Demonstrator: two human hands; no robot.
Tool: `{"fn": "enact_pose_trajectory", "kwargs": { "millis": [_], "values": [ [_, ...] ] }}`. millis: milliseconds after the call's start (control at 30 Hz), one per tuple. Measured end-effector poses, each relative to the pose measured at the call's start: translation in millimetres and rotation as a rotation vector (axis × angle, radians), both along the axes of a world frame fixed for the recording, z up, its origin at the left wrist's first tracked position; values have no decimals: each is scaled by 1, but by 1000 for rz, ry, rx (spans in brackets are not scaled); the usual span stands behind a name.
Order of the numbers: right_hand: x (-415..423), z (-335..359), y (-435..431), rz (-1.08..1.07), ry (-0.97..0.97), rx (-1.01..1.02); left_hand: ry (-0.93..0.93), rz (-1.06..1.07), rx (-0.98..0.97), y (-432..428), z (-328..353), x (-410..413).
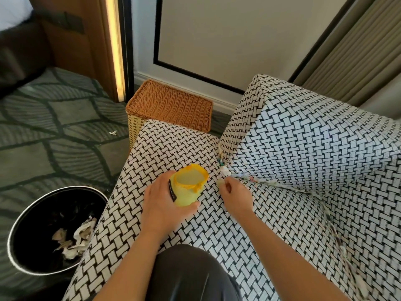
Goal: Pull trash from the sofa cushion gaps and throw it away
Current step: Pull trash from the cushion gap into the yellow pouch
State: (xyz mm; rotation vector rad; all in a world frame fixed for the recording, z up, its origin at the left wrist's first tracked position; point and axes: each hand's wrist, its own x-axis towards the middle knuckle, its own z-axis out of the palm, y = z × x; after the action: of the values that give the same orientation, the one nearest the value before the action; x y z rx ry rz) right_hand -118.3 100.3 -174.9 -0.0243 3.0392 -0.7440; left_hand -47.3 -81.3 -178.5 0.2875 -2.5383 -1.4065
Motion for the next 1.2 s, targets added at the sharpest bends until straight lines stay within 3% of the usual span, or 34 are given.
{"fn": "enact_pose_trajectory", "kwargs": {
  "millis": [67,133,267,433,533,700,867,933,1033,1200],
  "values": [
    [-4,9,-5,-49,-103,50,-57,-43,62,1,5,2],
    [2,19,-3,-7,-150,-28,-131,-64,207,4,13,9],
    [37,48,4,-67,-231,-740,-237,-103,517,15,38,22],
    [76,109,22,-102,56,-984,-280,-279,522,60,78,17],
    [89,124,42,-46,153,-898,-266,-321,455,84,94,26],
    [102,118,65,-69,115,-684,-299,-397,403,112,105,45],
    [115,107,73,-35,55,-676,-639,-372,814,118,109,42],
    [119,104,70,58,29,-594,-762,-385,788,117,112,41],
    [118,102,66,154,26,-524,-794,-334,734,116,102,32],
    [105,88,67,-50,4,-719,-694,-237,590,110,85,18]
  ]
}}
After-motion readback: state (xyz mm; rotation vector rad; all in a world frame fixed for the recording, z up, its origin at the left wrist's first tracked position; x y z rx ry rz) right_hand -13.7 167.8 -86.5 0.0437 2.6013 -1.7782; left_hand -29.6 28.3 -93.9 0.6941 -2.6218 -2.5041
